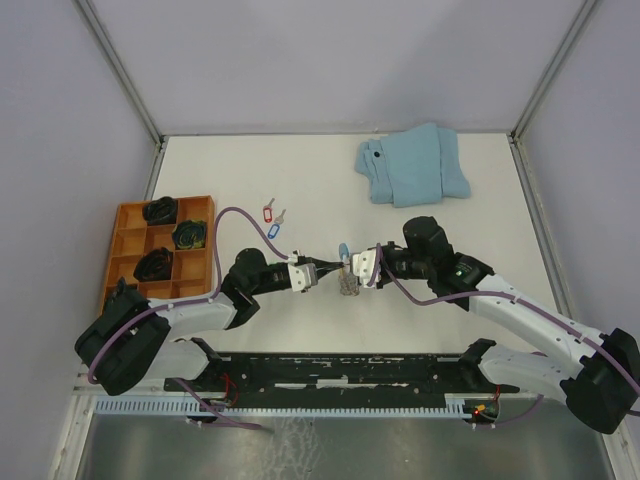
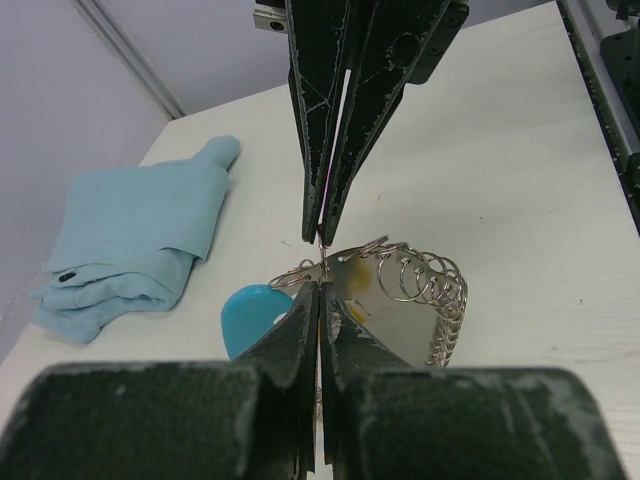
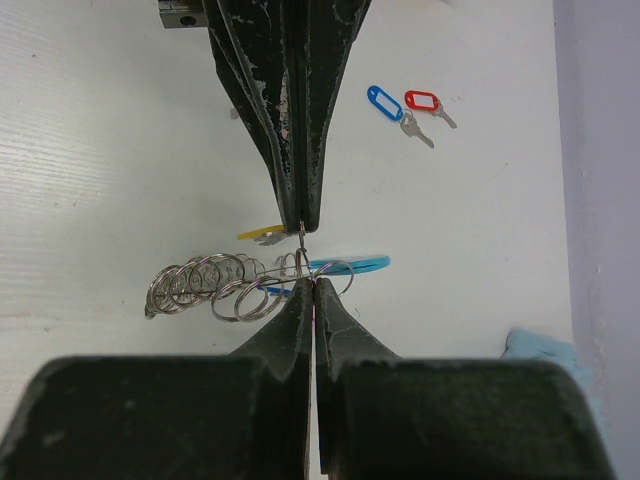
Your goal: Put the keys on the keyring
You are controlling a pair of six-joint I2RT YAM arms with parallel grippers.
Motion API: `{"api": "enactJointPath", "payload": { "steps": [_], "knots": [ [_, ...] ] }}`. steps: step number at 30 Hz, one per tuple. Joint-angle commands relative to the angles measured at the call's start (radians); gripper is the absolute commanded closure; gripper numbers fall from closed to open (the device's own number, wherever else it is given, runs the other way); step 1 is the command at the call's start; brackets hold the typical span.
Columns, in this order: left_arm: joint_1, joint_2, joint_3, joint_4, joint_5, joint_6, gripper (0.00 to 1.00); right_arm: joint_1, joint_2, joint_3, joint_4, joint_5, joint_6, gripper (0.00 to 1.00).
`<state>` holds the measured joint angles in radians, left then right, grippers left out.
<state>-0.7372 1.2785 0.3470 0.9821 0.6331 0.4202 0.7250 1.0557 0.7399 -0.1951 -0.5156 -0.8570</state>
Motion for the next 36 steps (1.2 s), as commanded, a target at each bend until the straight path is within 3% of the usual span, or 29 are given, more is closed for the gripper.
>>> {"api": "enactJointPath", "payload": {
  "steps": [1, 36],
  "knots": [
    [-0.004, 0.001, 0.036, 0.056, 0.006, 0.007, 0.97, 0.004, -0.021, 0.01, 0.059, -0.012, 0.01, 0.99],
    [-0.003, -0.017, 0.053, -0.001, -0.022, -0.09, 0.97, 0.004, -0.042, -0.013, 0.095, 0.023, 0.018, 0.99]
  ]
}}
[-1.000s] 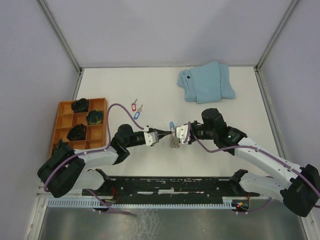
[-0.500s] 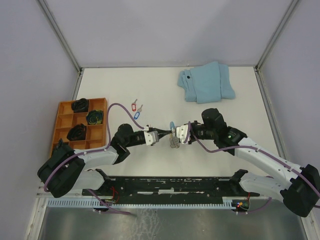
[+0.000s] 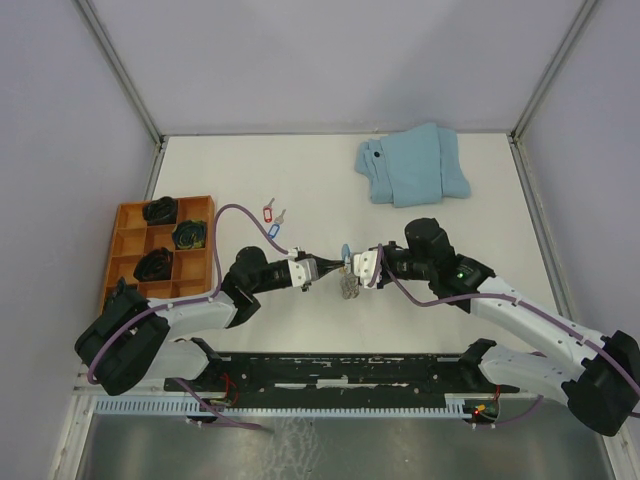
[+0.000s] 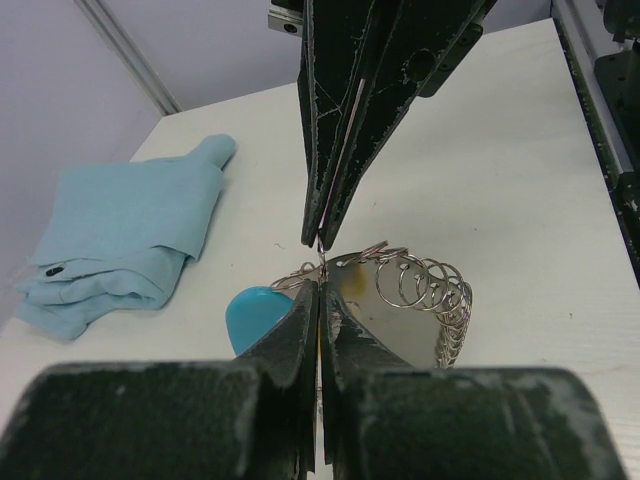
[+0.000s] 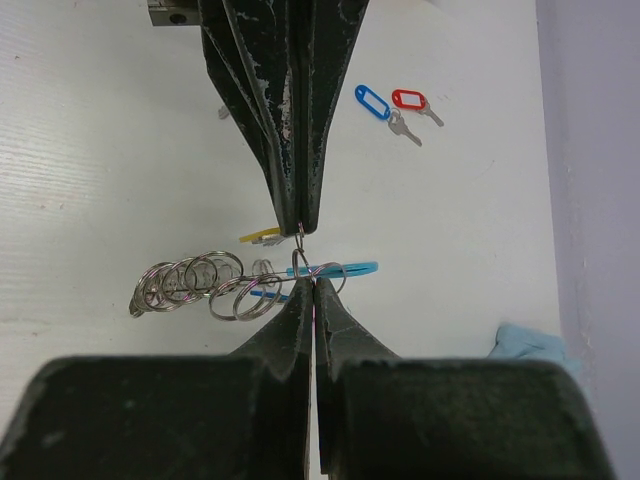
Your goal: Put the keys on the keyring
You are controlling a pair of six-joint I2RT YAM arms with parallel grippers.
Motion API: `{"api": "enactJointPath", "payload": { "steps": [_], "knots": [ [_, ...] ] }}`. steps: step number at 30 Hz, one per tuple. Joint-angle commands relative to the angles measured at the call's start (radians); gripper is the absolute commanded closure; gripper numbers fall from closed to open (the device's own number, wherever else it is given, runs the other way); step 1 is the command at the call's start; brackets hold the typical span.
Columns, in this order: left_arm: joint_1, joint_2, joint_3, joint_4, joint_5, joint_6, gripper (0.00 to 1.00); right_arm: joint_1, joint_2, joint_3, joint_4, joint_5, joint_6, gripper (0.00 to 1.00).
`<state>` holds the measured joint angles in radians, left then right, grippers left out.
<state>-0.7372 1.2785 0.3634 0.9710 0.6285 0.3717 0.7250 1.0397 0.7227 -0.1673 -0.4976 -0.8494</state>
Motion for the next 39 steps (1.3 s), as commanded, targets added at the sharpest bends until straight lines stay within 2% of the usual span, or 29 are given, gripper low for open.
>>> {"api": "enactJointPath", "payload": {
  "steps": [1, 16, 39],
  "knots": [
    [-0.004, -0.018, 0.037, 0.009, -0.018, -0.044, 0.97, 0.004, -0.026, 0.004, 0.068, 0.005, 0.01, 0.99],
    [-0.003, -0.023, 0.042, -0.006, -0.048, -0.076, 0.97, 0.005, -0.029, 0.001, 0.071, 0.013, 0.01, 0.99],
    [-0.004, -0.028, 0.05, 0.037, -0.01, -0.13, 0.97, 0.004, -0.033, 0.0, 0.069, 0.016, 0.013, 0.99]
  ]
}}
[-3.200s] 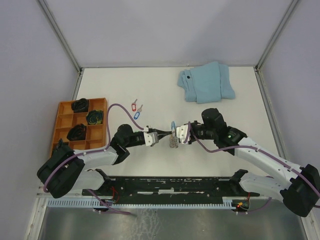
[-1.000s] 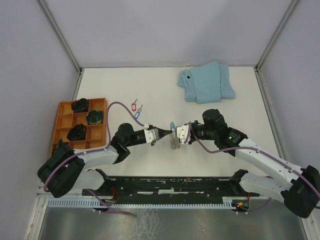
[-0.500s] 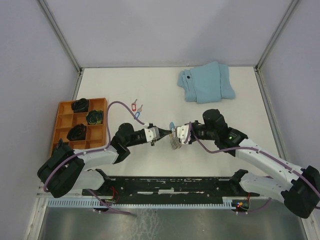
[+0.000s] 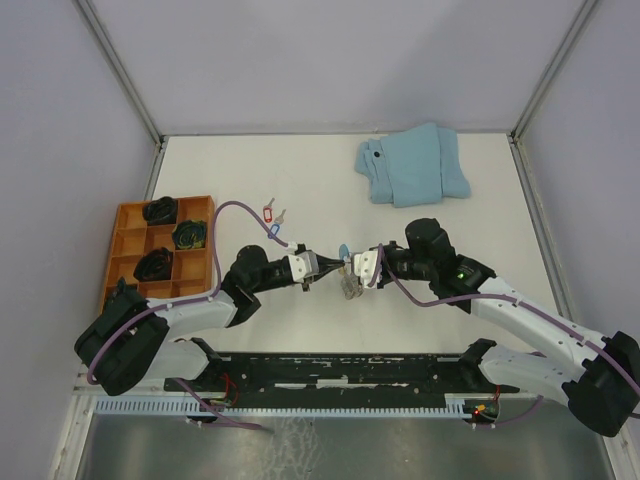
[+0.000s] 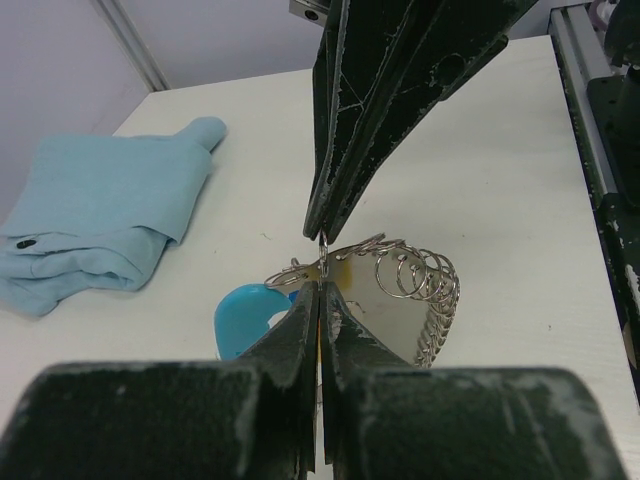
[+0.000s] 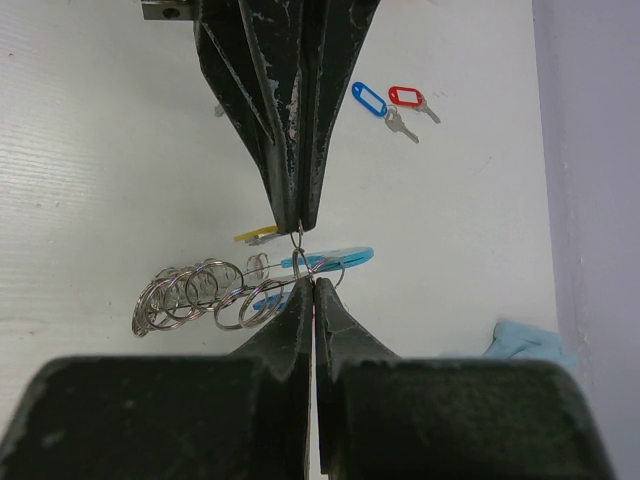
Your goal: Put the keys on the keyring
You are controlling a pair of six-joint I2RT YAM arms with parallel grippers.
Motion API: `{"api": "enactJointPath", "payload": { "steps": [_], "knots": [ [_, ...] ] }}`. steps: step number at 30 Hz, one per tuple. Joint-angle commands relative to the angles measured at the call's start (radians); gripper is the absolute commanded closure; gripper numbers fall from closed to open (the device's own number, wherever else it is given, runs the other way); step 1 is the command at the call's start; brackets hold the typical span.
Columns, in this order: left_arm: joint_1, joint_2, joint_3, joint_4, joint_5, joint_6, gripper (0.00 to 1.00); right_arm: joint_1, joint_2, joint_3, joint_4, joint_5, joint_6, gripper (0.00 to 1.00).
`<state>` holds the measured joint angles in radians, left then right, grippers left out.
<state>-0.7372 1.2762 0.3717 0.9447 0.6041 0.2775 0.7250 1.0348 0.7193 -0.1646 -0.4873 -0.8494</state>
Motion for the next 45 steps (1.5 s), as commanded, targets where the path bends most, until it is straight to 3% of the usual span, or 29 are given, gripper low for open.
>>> {"api": "enactJointPath", "payload": {
  "steps": [1, 45],
  "knots": [
    [-0.004, -0.026, 0.042, 0.063, 0.016, -0.038, 0.97, 0.005, -0.027, 0.003, 0.066, 0.006, 0.013, 0.99],
    [-0.003, -0.023, 0.056, 0.043, 0.037, -0.088, 0.97, 0.004, -0.044, -0.003, 0.074, 0.028, 0.027, 0.99]
  ]
}}
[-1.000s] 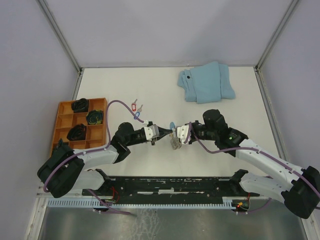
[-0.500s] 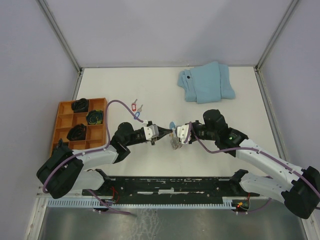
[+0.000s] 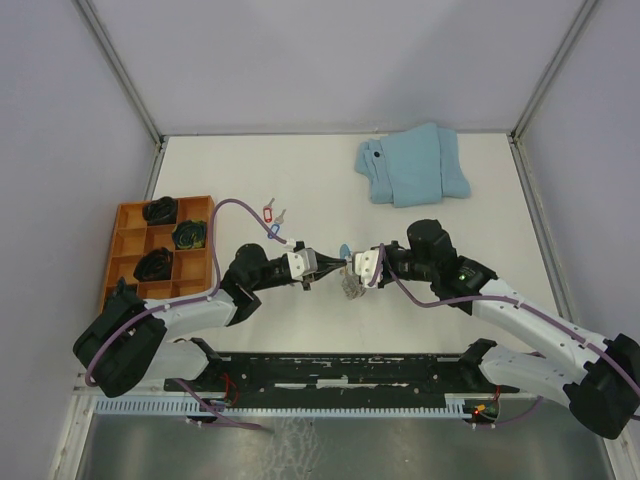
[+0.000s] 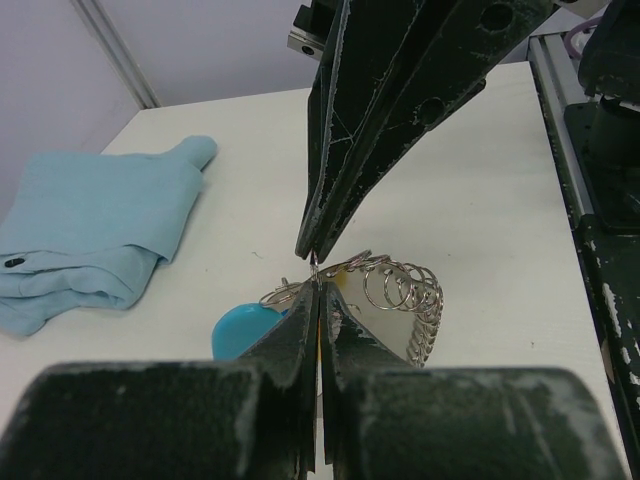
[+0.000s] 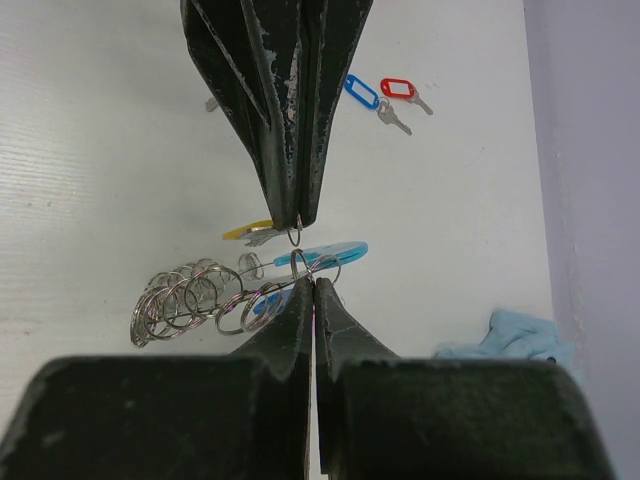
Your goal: Put the keys on the keyring
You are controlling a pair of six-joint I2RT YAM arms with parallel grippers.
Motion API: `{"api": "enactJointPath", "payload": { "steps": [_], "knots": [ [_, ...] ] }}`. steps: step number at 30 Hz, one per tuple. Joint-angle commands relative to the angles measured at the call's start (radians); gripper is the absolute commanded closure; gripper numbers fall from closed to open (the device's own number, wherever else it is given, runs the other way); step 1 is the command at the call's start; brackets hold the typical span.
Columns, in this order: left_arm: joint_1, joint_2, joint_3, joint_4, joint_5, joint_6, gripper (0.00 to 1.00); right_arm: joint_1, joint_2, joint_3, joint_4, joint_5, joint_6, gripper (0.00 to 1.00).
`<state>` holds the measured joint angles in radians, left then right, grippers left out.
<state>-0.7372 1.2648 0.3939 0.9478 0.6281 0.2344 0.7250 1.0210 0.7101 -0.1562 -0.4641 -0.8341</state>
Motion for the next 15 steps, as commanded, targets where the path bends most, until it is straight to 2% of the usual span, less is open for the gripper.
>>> {"api": "enactJointPath", "payload": {
  "steps": [1, 15],
  "knots": [
    [-0.003, -0.013, 0.033, 0.037, 0.013, -0.049, 0.97, 0.004, -0.031, 0.006, 0.068, 0.007, 0.012, 0.99],
    [-0.003, -0.005, 0.041, 0.026, 0.0, -0.064, 0.97, 0.004, -0.034, 0.003, 0.073, 0.004, 0.016, 0.99]
  ]
}}
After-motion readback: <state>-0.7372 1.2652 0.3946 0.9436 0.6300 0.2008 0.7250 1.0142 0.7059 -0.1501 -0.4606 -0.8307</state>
